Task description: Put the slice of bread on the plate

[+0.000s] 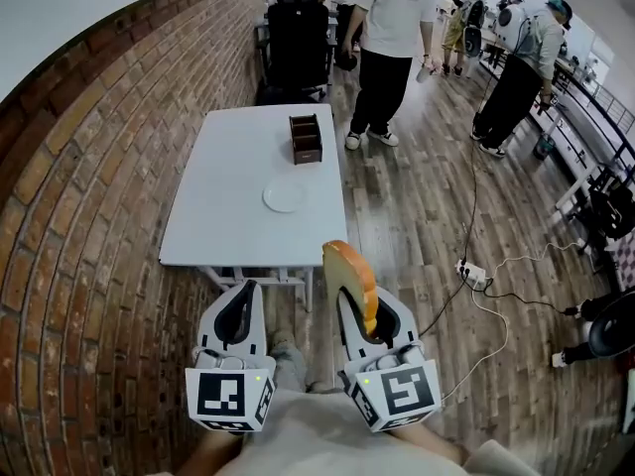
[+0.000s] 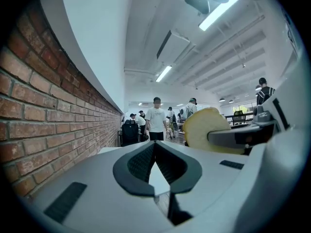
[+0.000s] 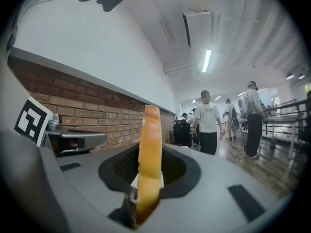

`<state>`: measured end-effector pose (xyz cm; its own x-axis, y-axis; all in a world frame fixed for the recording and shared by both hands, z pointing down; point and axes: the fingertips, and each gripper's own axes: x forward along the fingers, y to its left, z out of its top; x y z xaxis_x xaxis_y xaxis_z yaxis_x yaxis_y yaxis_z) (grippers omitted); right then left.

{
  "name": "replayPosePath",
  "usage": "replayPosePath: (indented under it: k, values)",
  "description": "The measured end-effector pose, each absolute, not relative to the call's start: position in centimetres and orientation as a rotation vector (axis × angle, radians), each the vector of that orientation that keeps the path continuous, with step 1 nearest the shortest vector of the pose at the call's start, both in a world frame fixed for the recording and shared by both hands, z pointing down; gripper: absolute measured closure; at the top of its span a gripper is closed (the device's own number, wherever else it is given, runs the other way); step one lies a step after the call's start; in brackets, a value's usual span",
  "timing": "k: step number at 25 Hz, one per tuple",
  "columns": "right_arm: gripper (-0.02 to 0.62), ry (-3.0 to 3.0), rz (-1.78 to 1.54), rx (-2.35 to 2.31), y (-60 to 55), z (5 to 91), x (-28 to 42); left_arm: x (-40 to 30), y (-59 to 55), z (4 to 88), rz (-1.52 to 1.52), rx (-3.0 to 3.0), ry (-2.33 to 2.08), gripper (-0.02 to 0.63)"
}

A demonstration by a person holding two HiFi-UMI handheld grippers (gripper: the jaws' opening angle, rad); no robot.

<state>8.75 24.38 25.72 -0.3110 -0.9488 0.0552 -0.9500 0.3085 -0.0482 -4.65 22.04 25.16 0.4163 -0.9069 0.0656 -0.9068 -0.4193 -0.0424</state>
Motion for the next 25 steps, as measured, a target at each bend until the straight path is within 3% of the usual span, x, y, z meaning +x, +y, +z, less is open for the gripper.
replayPosePath:
  k: [25]
  values:
    - [0.499,-2.375,0.197,1.813,0.1,28.9,5.8,-5.2,-4.5,29.6,-0.189,-2.880,1.559,0.597]
